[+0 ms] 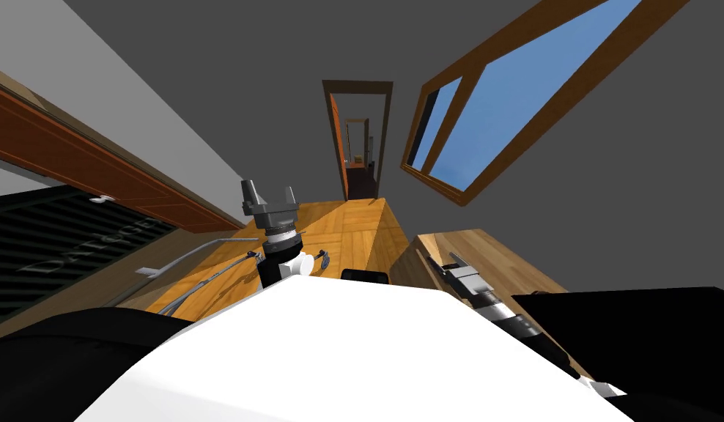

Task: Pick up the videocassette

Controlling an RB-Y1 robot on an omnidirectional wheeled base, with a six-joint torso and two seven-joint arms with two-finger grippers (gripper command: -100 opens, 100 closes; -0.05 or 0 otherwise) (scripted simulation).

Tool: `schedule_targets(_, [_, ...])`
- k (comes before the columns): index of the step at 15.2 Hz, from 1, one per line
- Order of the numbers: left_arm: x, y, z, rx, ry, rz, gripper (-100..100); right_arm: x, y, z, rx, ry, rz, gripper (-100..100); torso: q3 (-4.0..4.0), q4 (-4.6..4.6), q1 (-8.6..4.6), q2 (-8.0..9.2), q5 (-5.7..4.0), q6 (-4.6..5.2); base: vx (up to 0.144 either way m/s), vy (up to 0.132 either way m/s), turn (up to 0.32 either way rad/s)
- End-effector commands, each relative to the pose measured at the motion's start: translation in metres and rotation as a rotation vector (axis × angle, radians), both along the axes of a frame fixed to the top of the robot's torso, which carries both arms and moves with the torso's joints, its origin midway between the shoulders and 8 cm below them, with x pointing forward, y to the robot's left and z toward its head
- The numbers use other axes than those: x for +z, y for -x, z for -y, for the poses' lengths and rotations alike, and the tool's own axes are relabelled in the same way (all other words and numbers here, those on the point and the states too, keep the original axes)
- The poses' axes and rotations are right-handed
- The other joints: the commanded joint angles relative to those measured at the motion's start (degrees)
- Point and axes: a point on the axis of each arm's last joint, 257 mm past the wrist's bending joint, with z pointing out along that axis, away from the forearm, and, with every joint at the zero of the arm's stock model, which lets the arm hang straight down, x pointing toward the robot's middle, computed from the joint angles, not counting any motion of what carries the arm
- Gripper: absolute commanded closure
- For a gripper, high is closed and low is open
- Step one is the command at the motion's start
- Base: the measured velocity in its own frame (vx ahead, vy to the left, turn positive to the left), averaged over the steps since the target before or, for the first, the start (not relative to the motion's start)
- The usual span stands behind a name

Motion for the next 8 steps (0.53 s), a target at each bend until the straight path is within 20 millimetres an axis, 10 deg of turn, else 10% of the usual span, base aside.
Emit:
schedule_targets(1, [0.0, 0.0, 0.0, 0.0, 0.0, 0.0, 0, -0.006, 0.008, 0.003, 0.002, 0.03, -0.026, -100, 0.0, 0.0, 0.0, 0.0, 0.0, 0.0, 0.07, -0.006, 0.037])
schedule_targets(8, [0.0, 0.0, 0.0, 0.0, 0.0, 0.0, 0, -0.043, 0.058, 0.019, 0.064, 0.262, -0.191, -100, 0.02, 0.01, -0.01, 0.03, 0.0, -0.01, 0.098, -0.002, 0.087])
